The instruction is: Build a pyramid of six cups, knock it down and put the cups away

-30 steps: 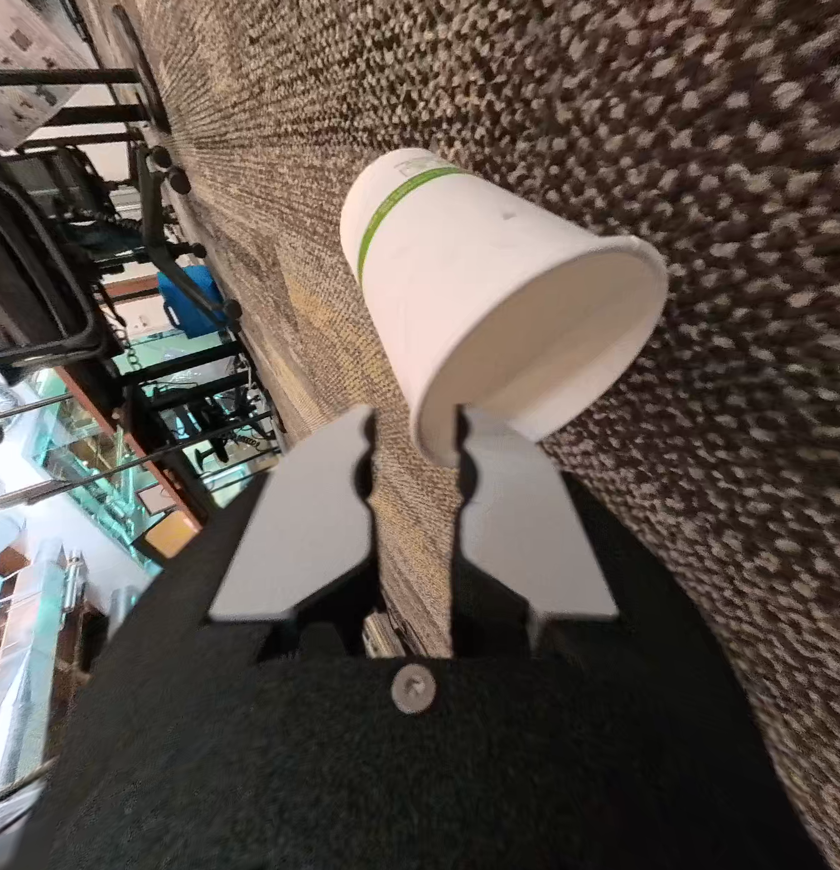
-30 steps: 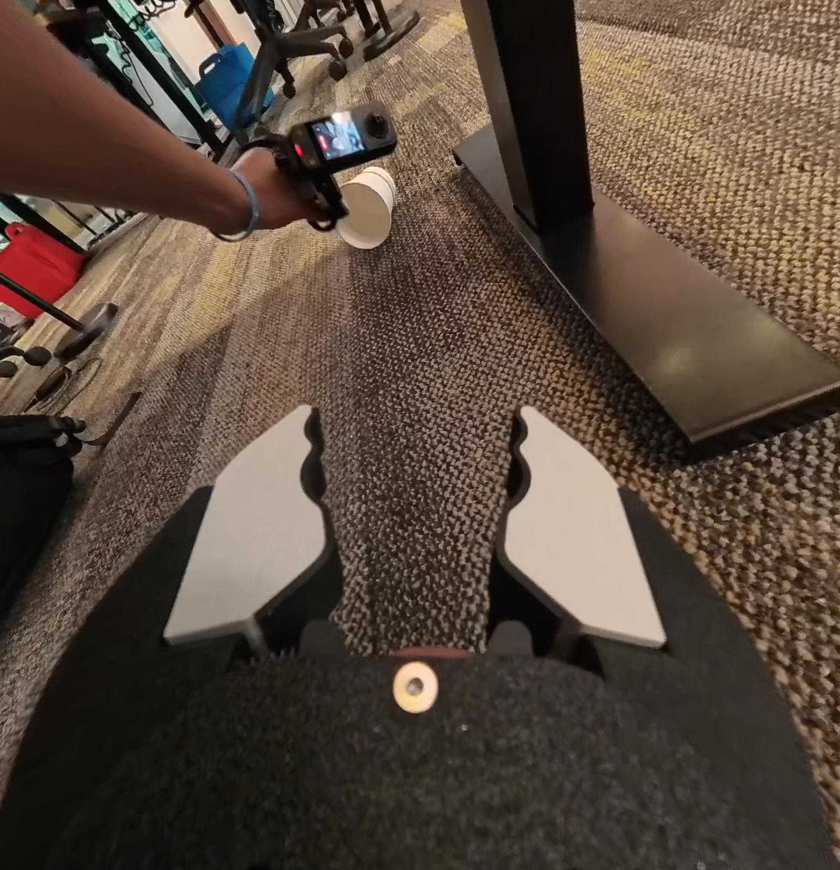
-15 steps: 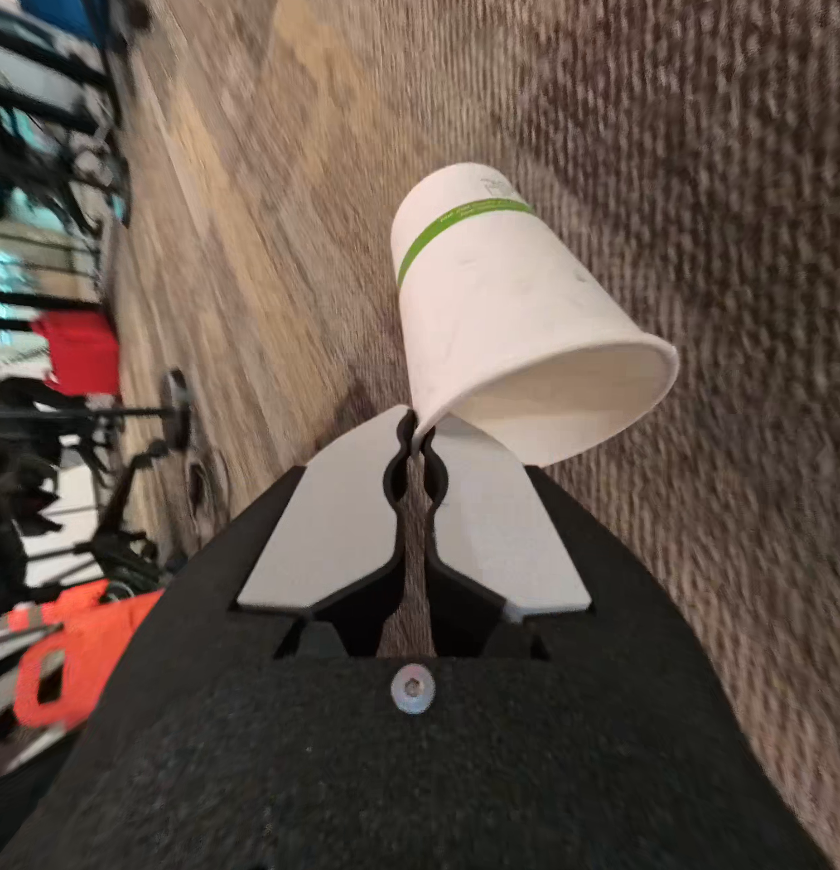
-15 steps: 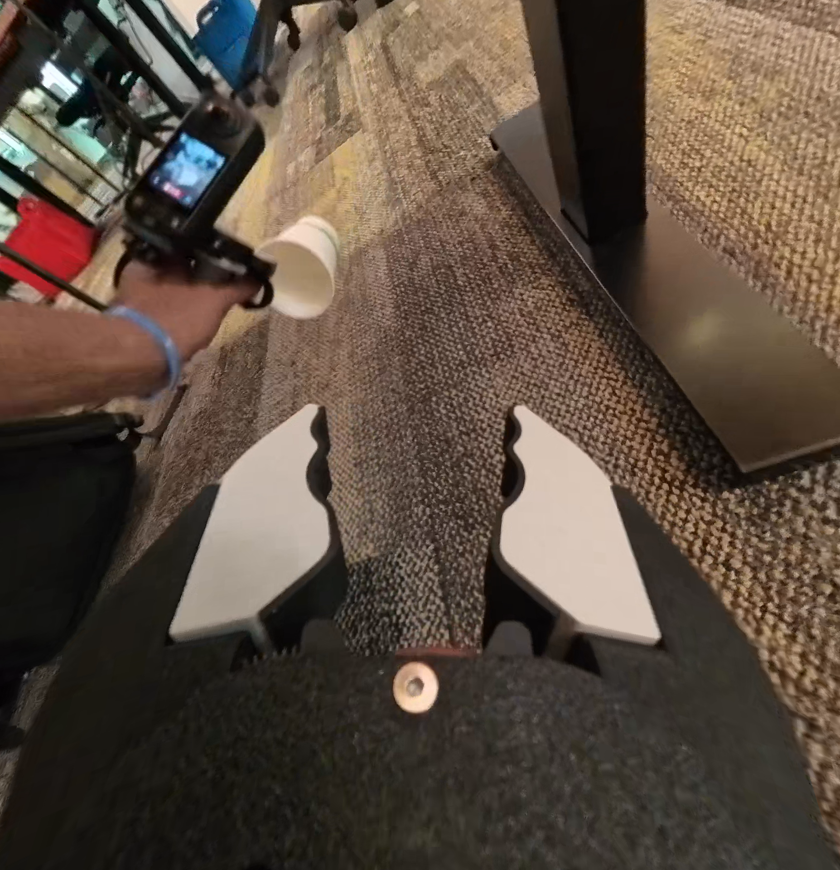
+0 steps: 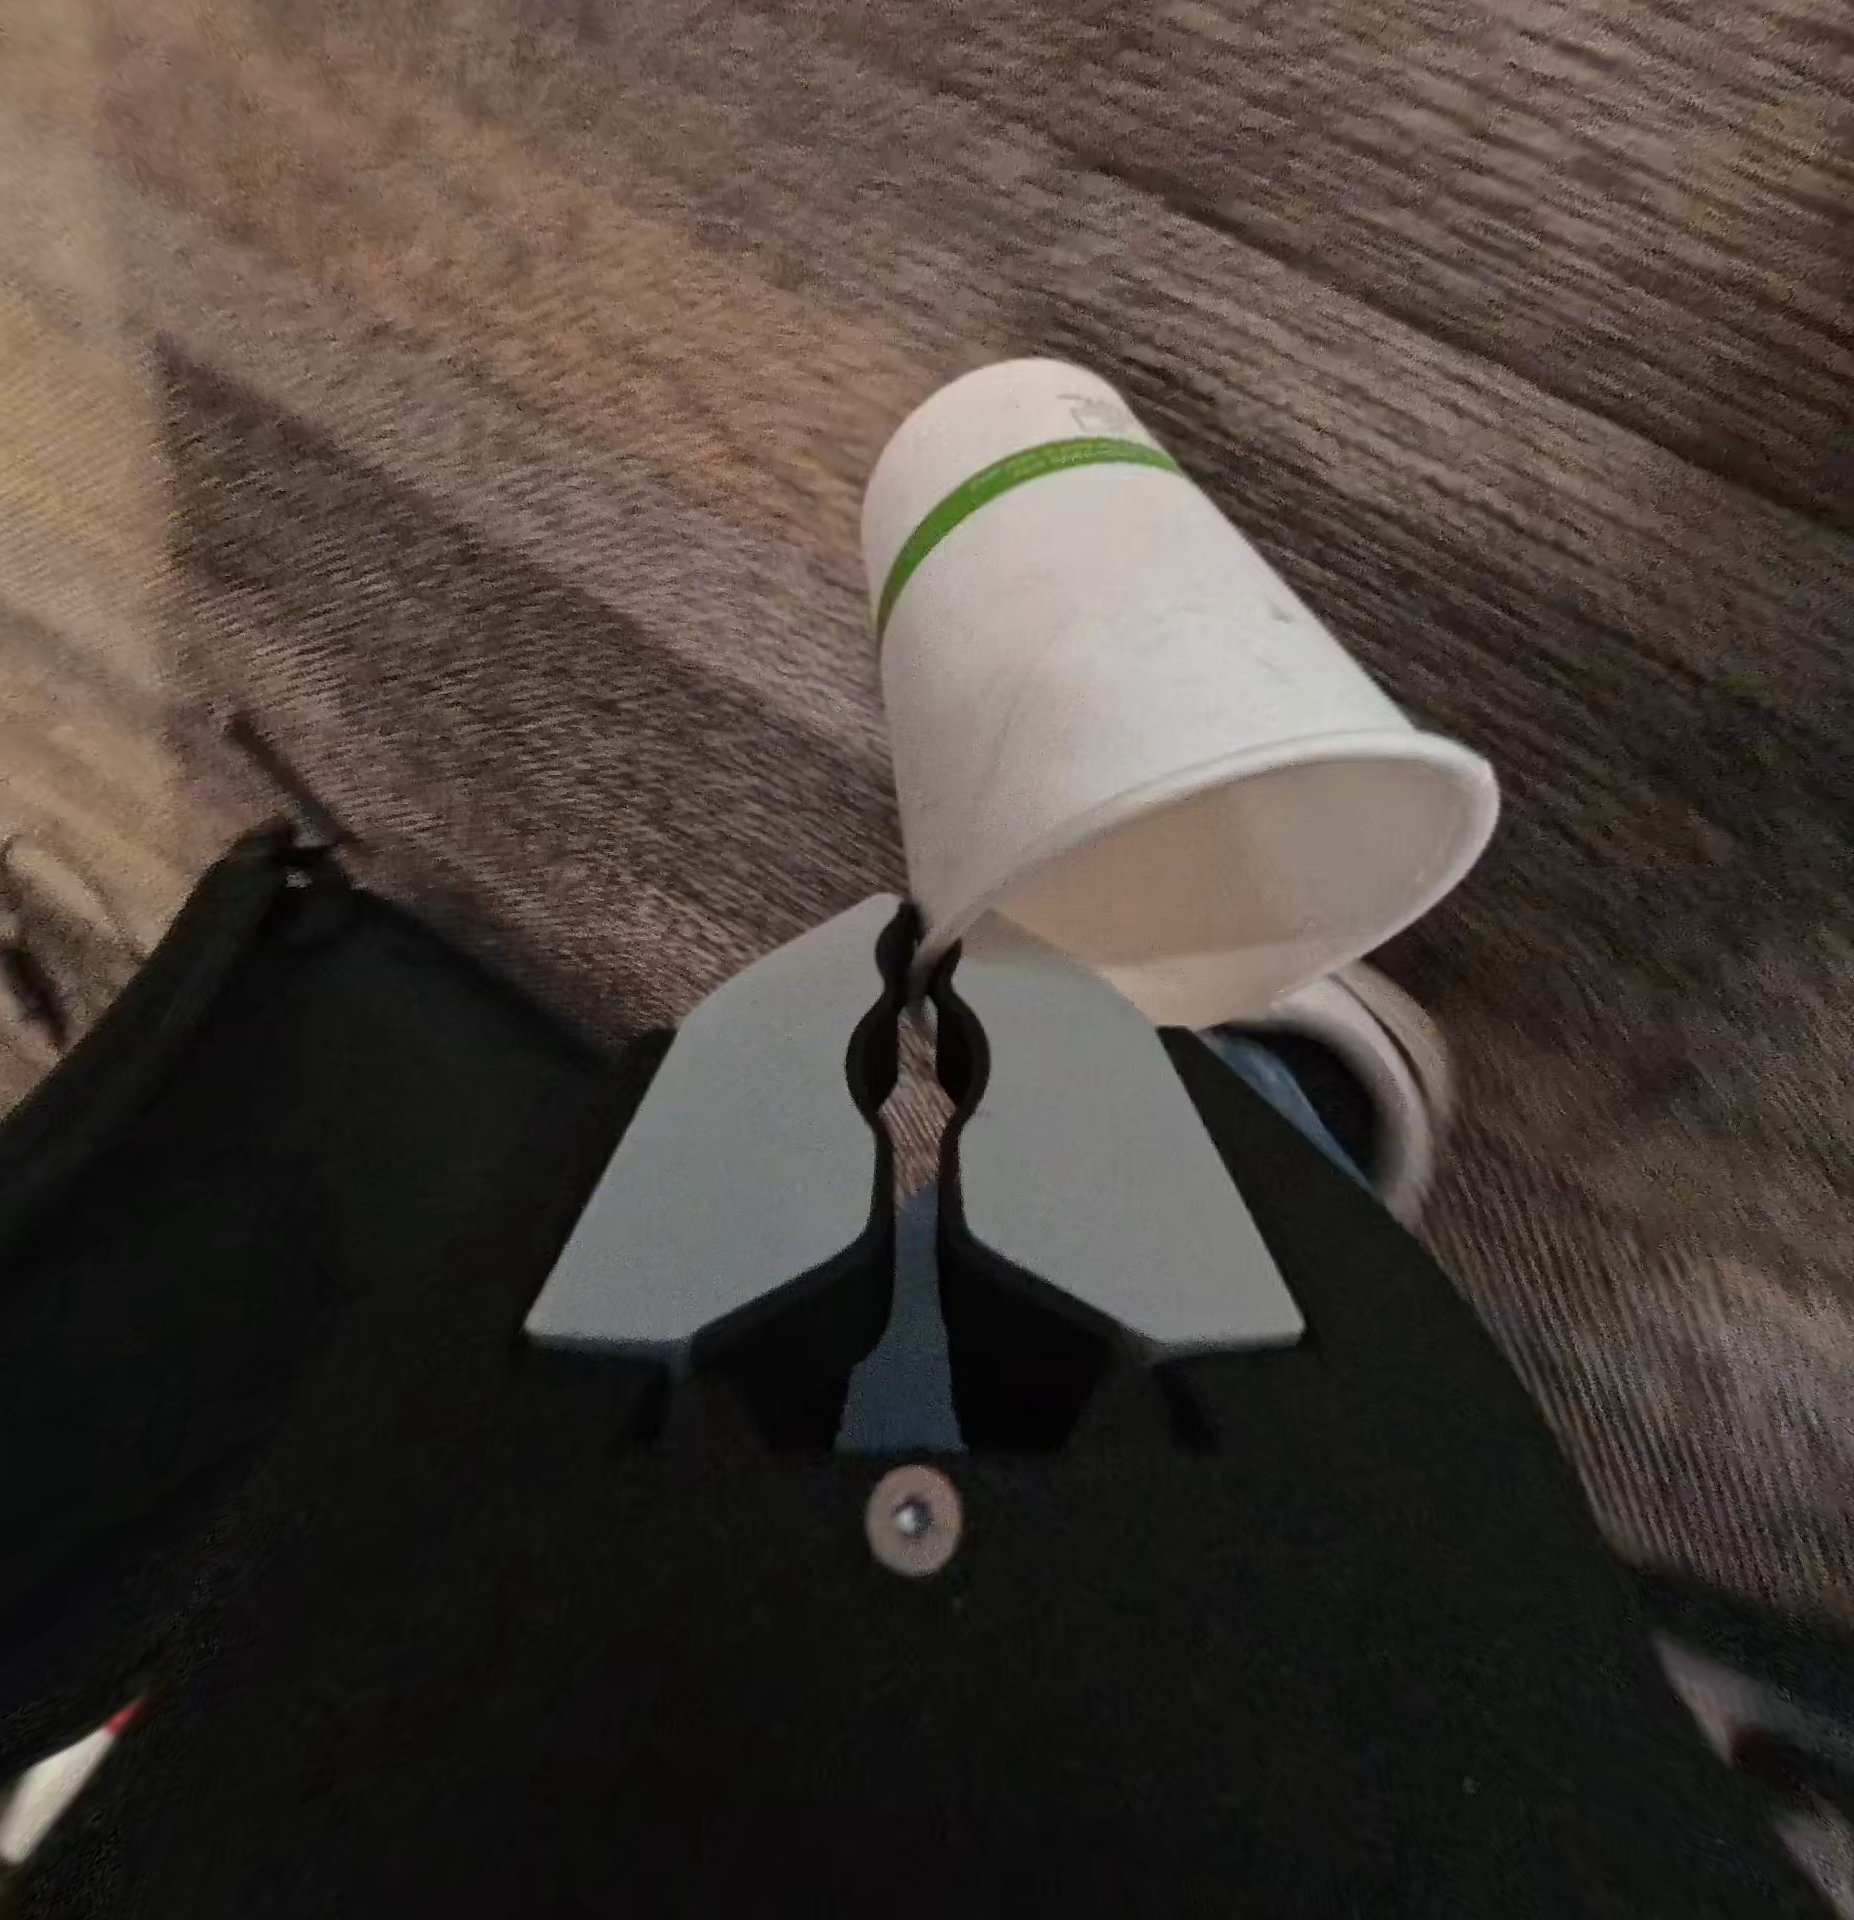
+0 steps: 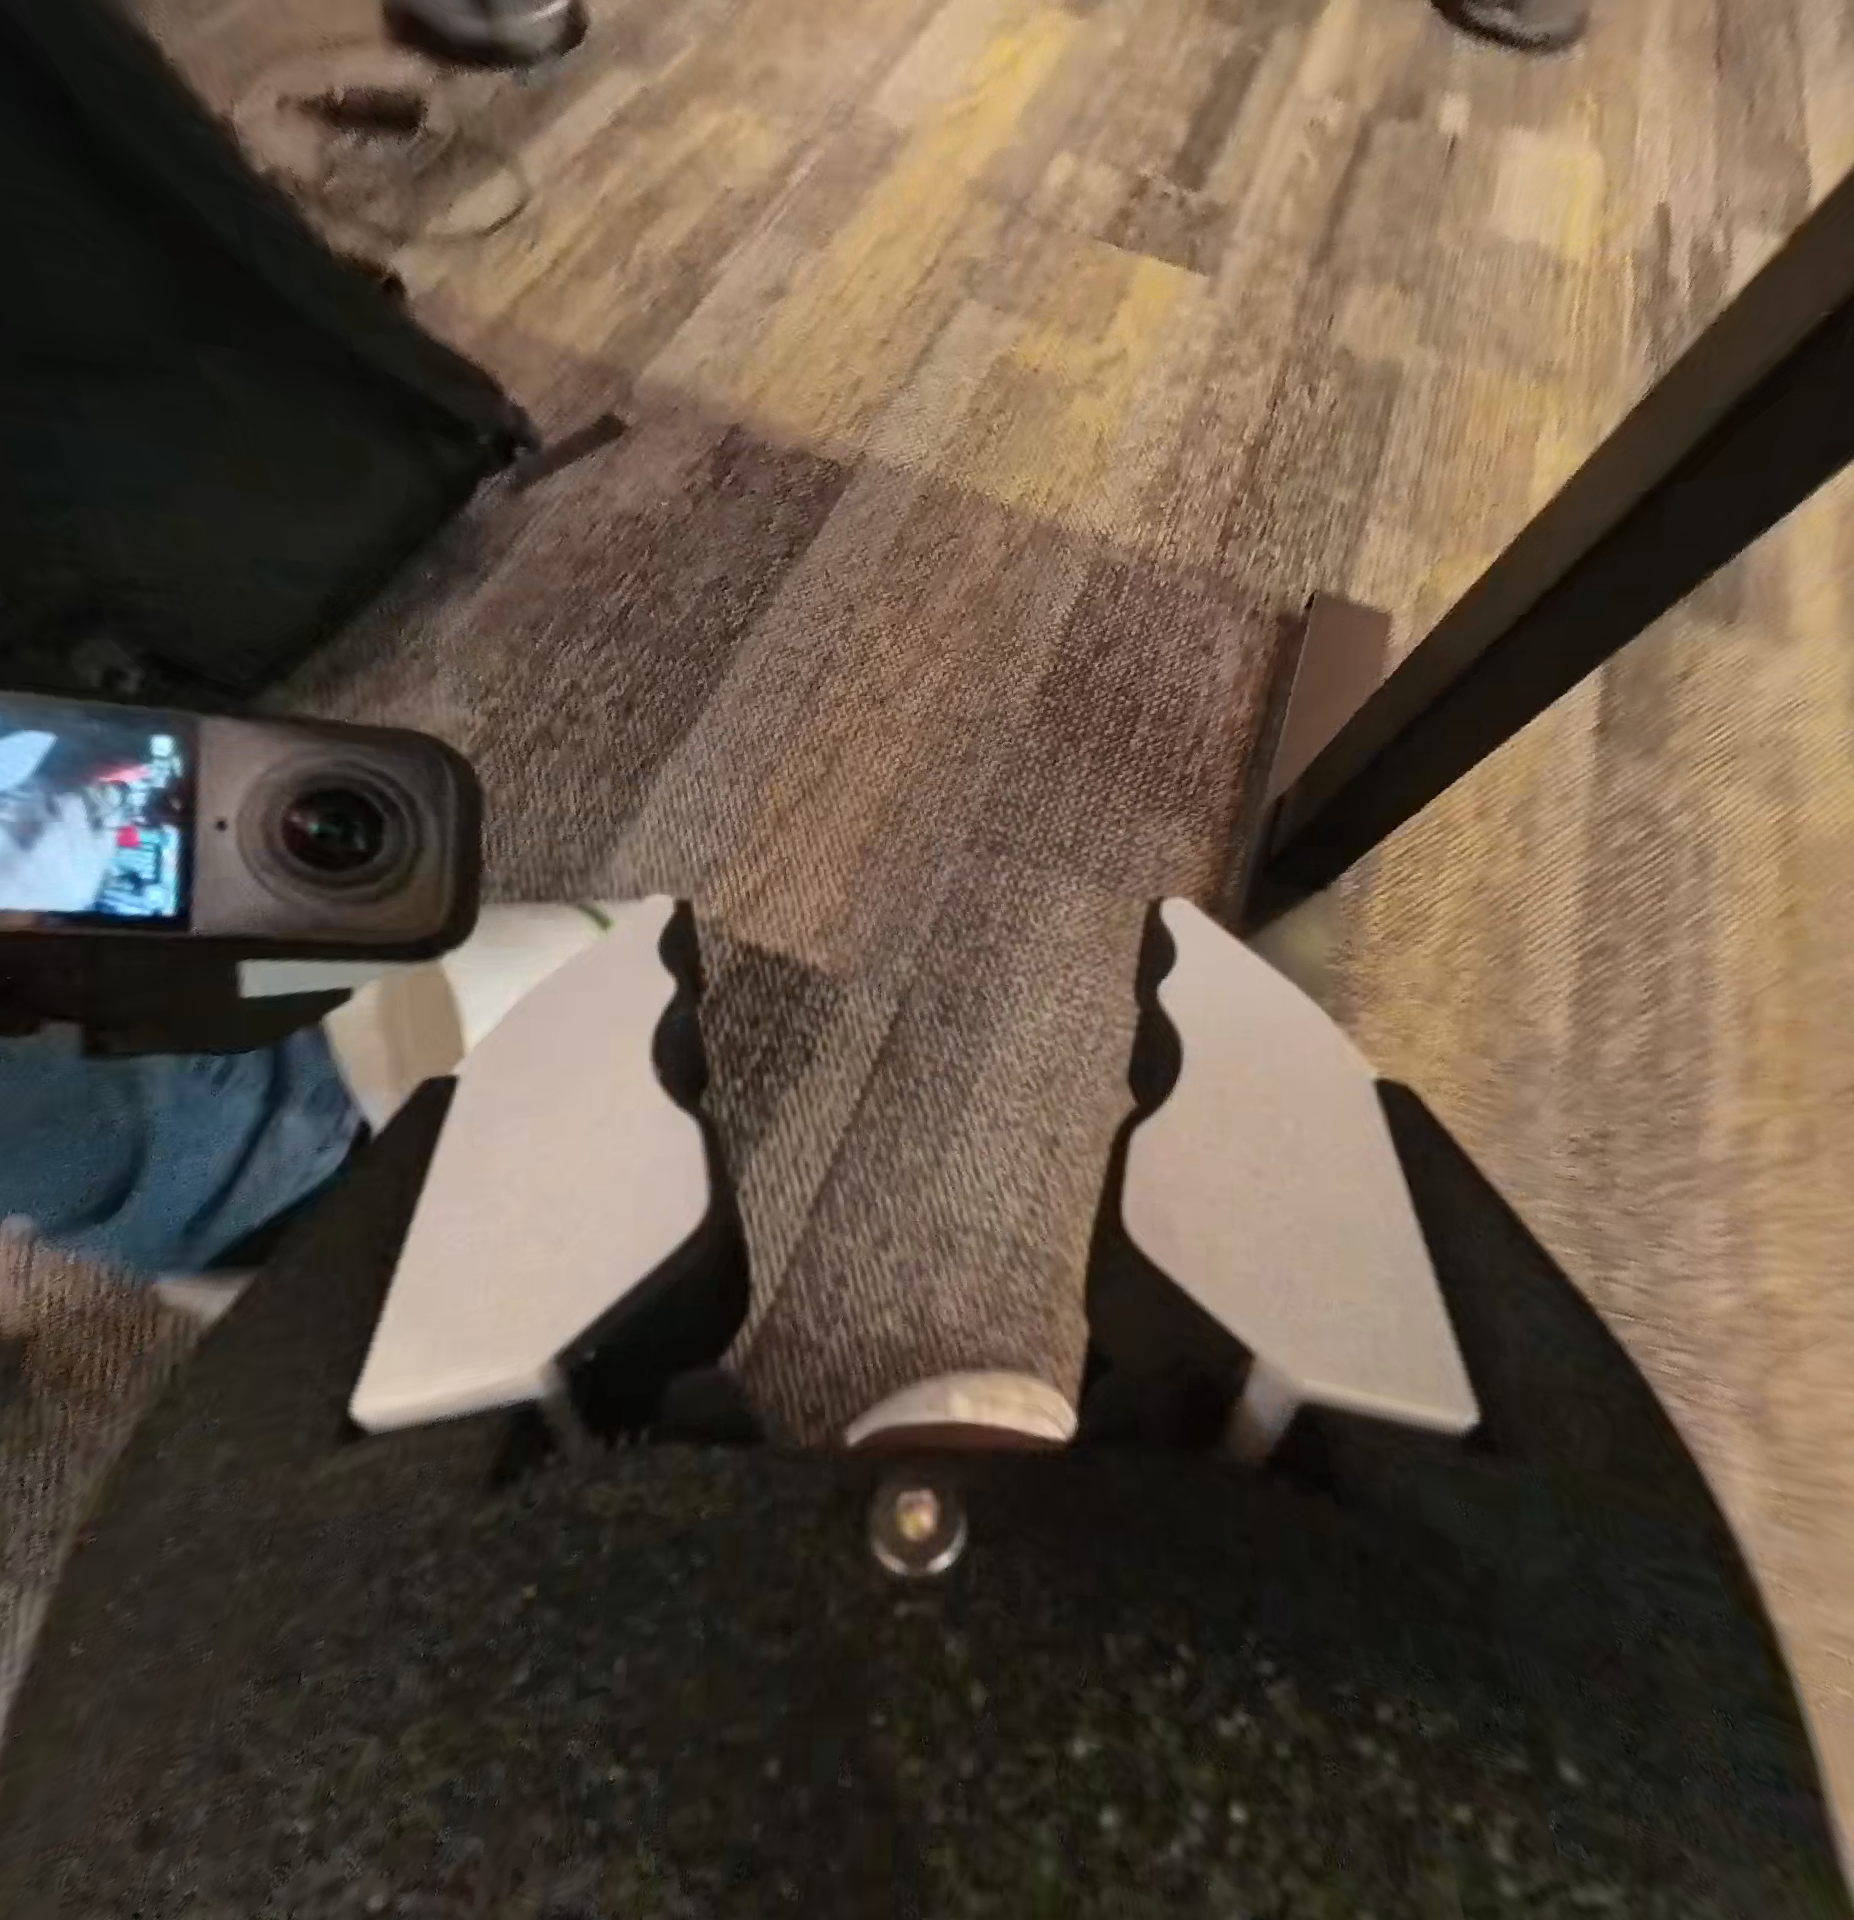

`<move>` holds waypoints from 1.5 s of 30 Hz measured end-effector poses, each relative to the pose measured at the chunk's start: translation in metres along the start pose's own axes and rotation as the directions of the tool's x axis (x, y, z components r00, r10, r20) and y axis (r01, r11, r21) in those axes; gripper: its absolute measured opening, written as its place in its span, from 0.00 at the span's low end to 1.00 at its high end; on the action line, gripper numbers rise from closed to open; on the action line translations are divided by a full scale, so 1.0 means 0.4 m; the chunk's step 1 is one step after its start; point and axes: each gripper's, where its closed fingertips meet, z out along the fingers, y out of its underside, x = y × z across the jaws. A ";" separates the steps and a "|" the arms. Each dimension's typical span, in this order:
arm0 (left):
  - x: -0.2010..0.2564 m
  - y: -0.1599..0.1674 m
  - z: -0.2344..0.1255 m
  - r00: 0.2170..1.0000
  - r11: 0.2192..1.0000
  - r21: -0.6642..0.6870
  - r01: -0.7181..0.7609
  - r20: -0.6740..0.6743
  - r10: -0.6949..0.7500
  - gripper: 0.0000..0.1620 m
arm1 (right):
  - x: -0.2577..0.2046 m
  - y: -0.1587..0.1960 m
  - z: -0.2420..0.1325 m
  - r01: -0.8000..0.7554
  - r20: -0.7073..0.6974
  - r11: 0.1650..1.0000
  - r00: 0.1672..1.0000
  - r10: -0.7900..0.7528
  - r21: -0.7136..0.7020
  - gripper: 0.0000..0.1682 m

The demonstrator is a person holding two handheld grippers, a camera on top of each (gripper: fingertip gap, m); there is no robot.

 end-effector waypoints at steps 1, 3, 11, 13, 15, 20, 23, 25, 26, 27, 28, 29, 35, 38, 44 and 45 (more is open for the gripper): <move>0.046 0.018 -0.061 0.998 0.999 0.009 -0.041 -0.045 0.041 0.00 | -0.024 -0.026 -0.067 0.021 -0.006 1.000 1.000 -0.021 -0.012 0.45; 0.110 0.036 -0.214 0.989 0.992 0.081 -0.094 -0.111 0.103 0.00 | -0.084 -0.077 -0.191 0.025 0.040 0.999 0.999 -0.024 -0.024 0.44; 0.068 -0.093 -0.869 0.991 0.845 0.525 0.100 -0.129 -0.037 0.01 | -0.075 -0.442 -0.646 -0.046 0.033 0.990 0.999 0.042 0.134 0.47; 0.005 -0.136 -1.016 0.988 0.763 0.629 0.148 -0.136 -0.079 0.01 | -0.060 -0.550 -0.753 -0.050 0.030 0.969 0.999 0.044 0.240 0.47; -0.101 -0.154 -1.118 0.966 0.676 0.691 0.257 -0.193 -0.170 0.00 | -0.036 -0.635 -0.797 -0.018 0.003 0.962 1.000 0.018 0.272 0.46; -0.496 -0.062 -1.185 0.849 0.427 0.765 0.482 -0.287 -0.443 0.00 | 0.005 -0.805 -0.643 0.066 0.080 0.962 0.993 -0.090 0.266 0.52; -0.718 0.039 -1.163 0.781 0.317 0.806 0.500 -0.260 -0.568 0.00 | 0.054 -0.924 -0.495 0.109 0.082 0.930 0.986 -0.146 0.350 0.52; -0.841 0.102 -1.146 0.740 0.291 0.822 0.489 -0.214 -0.638 0.00 | 0.088 -0.987 -0.402 0.114 0.081 0.915 0.984 -0.157 0.386 0.51; -0.886 0.127 -1.139 0.727 0.292 0.821 0.491 -0.202 -0.657 0.00 | 0.096 -1.013 -0.363 0.107 0.097 0.909 0.982 -0.159 0.404 0.51; -0.929 0.151 -1.130 0.707 0.288 0.817 0.499 -0.192 -0.681 0.00 | 0.102 -1.034 -0.329 0.095 0.117 0.904 0.981 -0.157 0.417 0.50; -0.963 0.171 -1.121 0.687 0.278 0.810 0.515 -0.196 -0.700 0.00 | 0.110 -1.047 -0.297 0.079 0.128 0.907 0.981 -0.144 0.414 0.50; -0.984 0.183 -1.112 0.674 0.270 0.795 0.543 -0.221 -0.705 0.00 | 0.115 -1.056 -0.269 0.066 0.141 0.912 0.981 -0.134 0.405 0.50; -1.054 0.209 -1.113 0.639 0.251 0.774 0.582 -0.244 -0.730 0.00 | 0.175 -1.107 -0.197 0.105 0.100 0.910 0.982 -0.157 0.401 0.47; -1.075 0.195 -1.138 0.641 0.241 0.775 0.584 -0.258 -0.723 0.00 | 0.189 -1.123 -0.166 0.023 0.182 0.922 0.978 -0.100 0.386 0.48; -1.120 0.190 -1.131 0.673 0.301 0.765 0.569 -0.223 -0.706 0.00 | 0.226 -1.172 -0.123 -0.056 0.225 0.911 0.973 -0.042 0.409 0.51; -1.124 0.184 -1.127 0.678 0.291 0.763 0.577 -0.249 -0.692 0.00 | 0.220 -1.178 -0.113 -0.063 0.240 0.910 0.970 -0.041 0.411 0.51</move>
